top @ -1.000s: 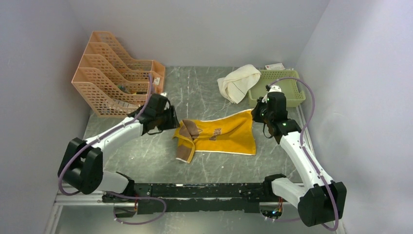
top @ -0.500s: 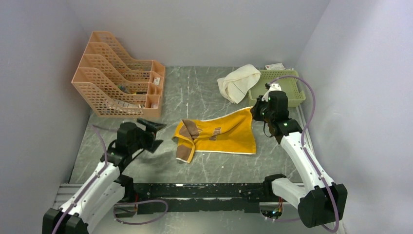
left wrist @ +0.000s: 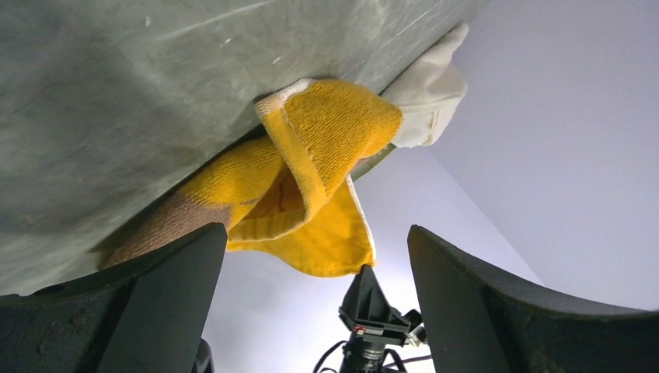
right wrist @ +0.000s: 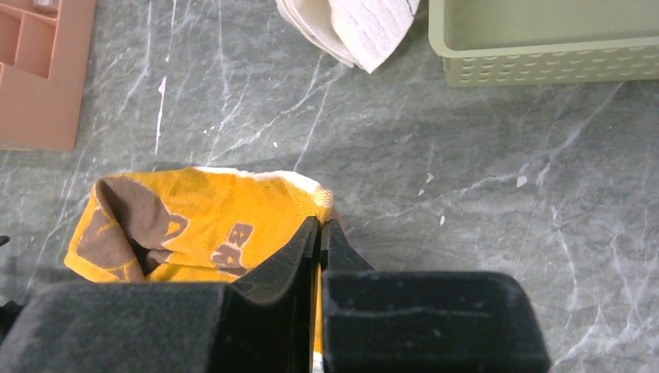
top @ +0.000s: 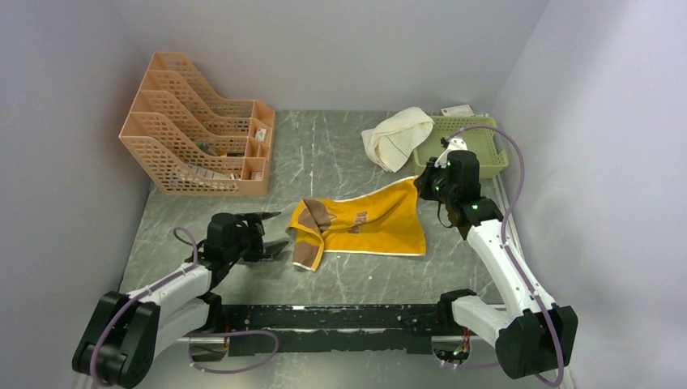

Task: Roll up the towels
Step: Flatten out the towel at the center of the board.

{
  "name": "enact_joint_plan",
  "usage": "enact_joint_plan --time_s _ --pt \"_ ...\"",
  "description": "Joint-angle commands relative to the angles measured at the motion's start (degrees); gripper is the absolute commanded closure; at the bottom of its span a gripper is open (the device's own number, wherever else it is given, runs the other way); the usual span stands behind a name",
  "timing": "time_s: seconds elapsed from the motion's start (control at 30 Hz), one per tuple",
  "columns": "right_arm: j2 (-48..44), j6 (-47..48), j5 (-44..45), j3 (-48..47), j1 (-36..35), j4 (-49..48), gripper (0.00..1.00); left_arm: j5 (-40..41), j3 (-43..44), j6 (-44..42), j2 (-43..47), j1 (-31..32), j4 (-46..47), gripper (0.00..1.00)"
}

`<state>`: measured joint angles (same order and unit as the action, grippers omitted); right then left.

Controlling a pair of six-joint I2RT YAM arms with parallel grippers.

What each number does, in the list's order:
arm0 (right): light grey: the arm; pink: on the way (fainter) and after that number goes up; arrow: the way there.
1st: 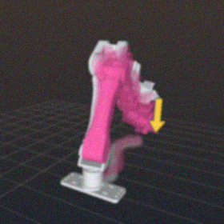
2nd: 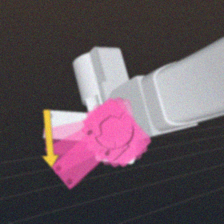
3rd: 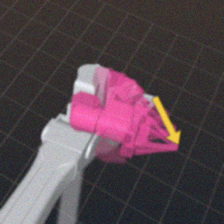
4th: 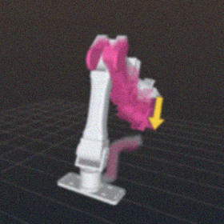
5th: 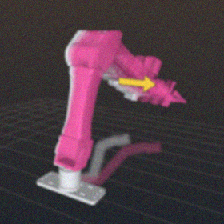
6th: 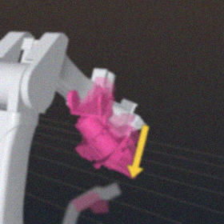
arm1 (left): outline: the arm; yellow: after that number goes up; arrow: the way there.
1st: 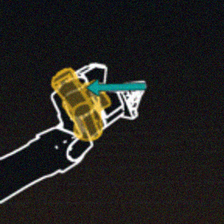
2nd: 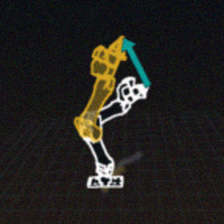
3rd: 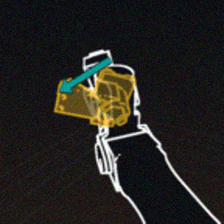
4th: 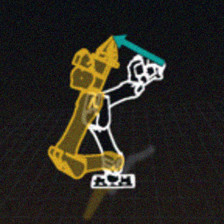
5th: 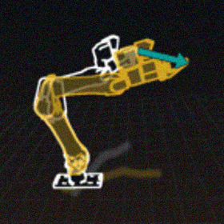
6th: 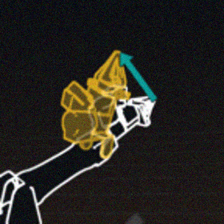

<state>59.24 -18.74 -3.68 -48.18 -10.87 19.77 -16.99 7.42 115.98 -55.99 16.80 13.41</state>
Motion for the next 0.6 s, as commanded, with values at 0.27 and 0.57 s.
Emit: enact_joint_plan --time_s 0.27,0.57 --pt "-1.60 1.21 0.25 -0.86 0.47 -0.99 1.00 5.82 4.17 4.91 -1.93 0.52 -1.81 0.07" --pt "-1.91 1.22 0.20 -0.34 0.44 -1.20 1.00 6.50 9.47 1.35 -5.86 1.01 -8.72 0.19"
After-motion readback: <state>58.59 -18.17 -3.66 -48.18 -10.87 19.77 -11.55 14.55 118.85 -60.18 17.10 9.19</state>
